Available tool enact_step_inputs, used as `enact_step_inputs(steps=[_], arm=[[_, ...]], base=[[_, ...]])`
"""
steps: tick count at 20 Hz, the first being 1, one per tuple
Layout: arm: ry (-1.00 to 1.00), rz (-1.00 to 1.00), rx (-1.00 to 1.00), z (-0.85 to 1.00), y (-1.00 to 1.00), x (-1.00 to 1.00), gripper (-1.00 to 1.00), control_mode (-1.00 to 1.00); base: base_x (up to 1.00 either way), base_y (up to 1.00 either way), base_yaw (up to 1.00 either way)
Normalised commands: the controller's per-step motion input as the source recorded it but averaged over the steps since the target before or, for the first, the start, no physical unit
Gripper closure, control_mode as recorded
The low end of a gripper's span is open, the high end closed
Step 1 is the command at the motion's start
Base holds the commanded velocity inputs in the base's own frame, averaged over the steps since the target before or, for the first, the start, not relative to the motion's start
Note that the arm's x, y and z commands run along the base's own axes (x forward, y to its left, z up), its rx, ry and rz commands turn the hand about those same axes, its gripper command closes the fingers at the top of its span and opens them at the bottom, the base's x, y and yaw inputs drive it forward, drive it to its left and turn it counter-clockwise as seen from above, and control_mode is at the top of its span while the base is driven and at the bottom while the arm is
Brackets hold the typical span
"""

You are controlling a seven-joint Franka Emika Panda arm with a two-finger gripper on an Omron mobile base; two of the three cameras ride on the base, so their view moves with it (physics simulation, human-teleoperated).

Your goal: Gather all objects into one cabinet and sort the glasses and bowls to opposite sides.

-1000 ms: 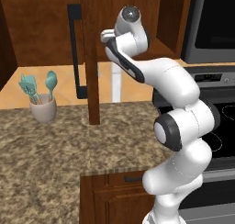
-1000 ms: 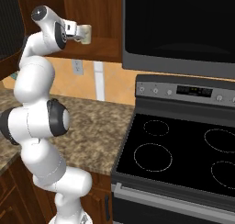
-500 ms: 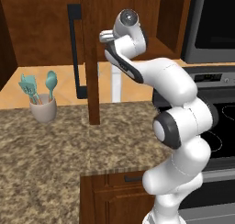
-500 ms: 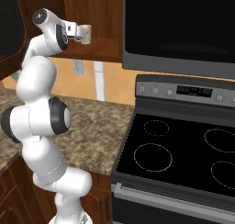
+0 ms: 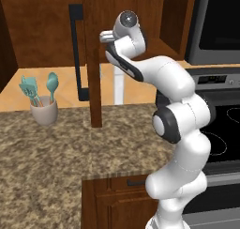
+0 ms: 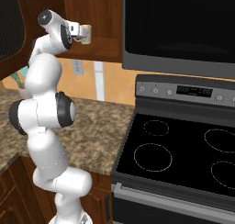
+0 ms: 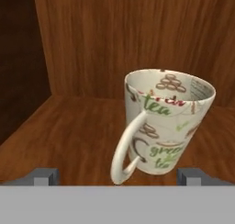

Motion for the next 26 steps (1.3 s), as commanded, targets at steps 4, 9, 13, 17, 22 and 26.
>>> enact_step_inputs(steps=[4, 9, 13, 17, 22, 26], arm=[[0.0, 0.0, -0.02, 0.0, 0.24, 0.24, -1.0, -1.0], [0.0, 0.0, 0.0, 0.0, 0.0, 0.01, -1.0, -1.0], [0.0, 0.0, 0.0, -0.01, 0.0, 0.04, -1.0, -1.0], [0.0, -0.01, 0.0, -0.15, -0.01, 0.24, -1.0, -1.0], [0.0, -0.02, 0.0, -0.03, 0.0, 0.25, -1.0, -1.0], [0.0, -0.02, 0.0, 0.0, -0.01, 0.09, -1.0, -1.0]], base=[[0.0, 0.0, 0.0], [0.0, 0.0, 0.0], [0.0, 0.0, 0.0], [0.0, 0.0, 0.0], [0.0, 0.0, 0.0], [0.0, 0.0, 0.0]])
